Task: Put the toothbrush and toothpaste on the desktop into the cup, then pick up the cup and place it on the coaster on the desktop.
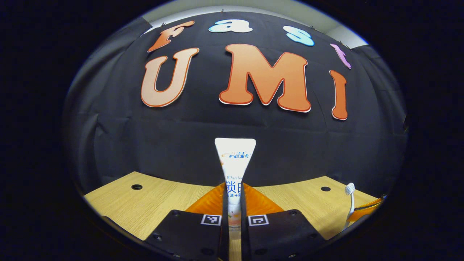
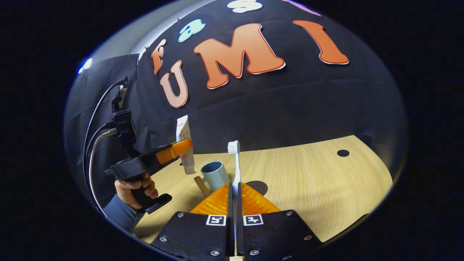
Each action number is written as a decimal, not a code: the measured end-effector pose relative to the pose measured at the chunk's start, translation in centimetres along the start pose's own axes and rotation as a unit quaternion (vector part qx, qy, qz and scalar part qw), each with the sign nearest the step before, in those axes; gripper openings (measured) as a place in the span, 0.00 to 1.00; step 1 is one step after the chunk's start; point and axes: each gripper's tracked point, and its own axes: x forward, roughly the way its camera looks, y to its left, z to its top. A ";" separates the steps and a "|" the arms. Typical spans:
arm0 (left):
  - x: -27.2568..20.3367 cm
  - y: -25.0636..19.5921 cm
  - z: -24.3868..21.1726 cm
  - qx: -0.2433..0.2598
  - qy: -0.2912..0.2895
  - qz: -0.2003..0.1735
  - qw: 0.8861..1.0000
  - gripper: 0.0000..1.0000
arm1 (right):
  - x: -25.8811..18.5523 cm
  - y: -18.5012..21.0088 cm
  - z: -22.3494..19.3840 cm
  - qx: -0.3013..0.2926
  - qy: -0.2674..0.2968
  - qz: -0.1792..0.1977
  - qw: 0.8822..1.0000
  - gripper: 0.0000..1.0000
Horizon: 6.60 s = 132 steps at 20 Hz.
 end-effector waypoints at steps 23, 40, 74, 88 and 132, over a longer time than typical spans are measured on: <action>6.2 0.9 -8.8 -0.073 0.042 -0.007 0.996 0.13 | 5.7 0.5 5.4 -0.014 -0.082 -0.004 0.997 0.02; -0.7 2.9 -8.1 -0.055 0.057 -0.021 0.997 0.96 | 10.6 5.3 8.7 0.006 -0.132 0.043 0.990 0.02; -4.4 5.6 -8.8 -0.017 0.122 0.005 0.992 0.96 | 17.4 5.6 2.2 0.009 -0.071 0.049 0.996 0.36; -1.3 1.8 -9.2 0.019 0.293 -0.094 0.951 0.96 | 5.8 0.5 3.4 -0.058 -0.083 -0.001 0.995 0.87; -0.6 0.6 -14.3 0.091 0.481 -0.080 0.868 0.21 | -9.0 -3.8 3.9 -0.082 -0.109 -0.040 0.990 0.97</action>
